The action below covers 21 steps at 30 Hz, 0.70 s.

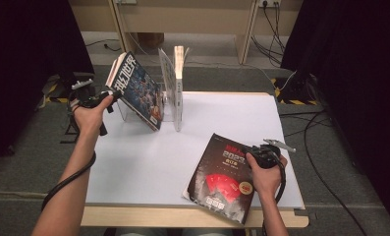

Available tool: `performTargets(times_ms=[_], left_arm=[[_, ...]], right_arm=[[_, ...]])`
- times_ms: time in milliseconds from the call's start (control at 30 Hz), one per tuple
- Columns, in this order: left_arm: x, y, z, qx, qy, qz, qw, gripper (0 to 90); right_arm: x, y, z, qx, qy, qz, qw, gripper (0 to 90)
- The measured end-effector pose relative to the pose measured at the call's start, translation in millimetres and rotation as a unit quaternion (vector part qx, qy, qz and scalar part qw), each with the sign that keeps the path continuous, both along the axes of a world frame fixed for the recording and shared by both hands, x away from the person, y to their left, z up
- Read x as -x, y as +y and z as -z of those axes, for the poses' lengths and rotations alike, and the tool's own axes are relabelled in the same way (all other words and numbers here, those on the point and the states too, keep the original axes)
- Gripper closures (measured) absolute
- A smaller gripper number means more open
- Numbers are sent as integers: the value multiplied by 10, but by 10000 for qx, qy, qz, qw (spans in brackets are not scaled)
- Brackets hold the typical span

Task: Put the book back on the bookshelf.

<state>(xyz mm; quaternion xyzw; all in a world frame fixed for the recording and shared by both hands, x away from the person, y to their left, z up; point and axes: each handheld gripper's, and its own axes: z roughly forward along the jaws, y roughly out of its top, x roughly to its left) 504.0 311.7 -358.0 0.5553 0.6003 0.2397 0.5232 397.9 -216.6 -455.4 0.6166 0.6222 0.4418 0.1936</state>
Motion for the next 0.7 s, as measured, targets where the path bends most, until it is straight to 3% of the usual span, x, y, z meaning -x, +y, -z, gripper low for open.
performTargets(times_ms=[100,167,300,433,567,633,700], left_arm=[[-96,-71,-12,148,-98,27,9998,441],[-153,-128,-43,76,-157,50,9998,483],[-258,-212,-49,-38,-33,-42,10000,561],[-325,-254,-51,117,29,-222,9997,689],[-341,-440,-134,-3,-178,58,9998,720],[-349,-567,-161,-214,-340,185,9990,711],[-357,-673,-164,-277,-483,289,9980,694]], right_arm=[[-1,-7,2,-5,-2,-6,10000,521],[-6,-14,8,-8,14,-16,10000,521],[-11,-17,23,-41,68,-11,10000,520],[-15,-24,34,-85,126,-1,9999,519],[-19,-55,32,-63,91,0,9999,519],[-17,-65,26,-85,98,18,9999,519],[-11,-69,27,-99,110,35,9999,519]])
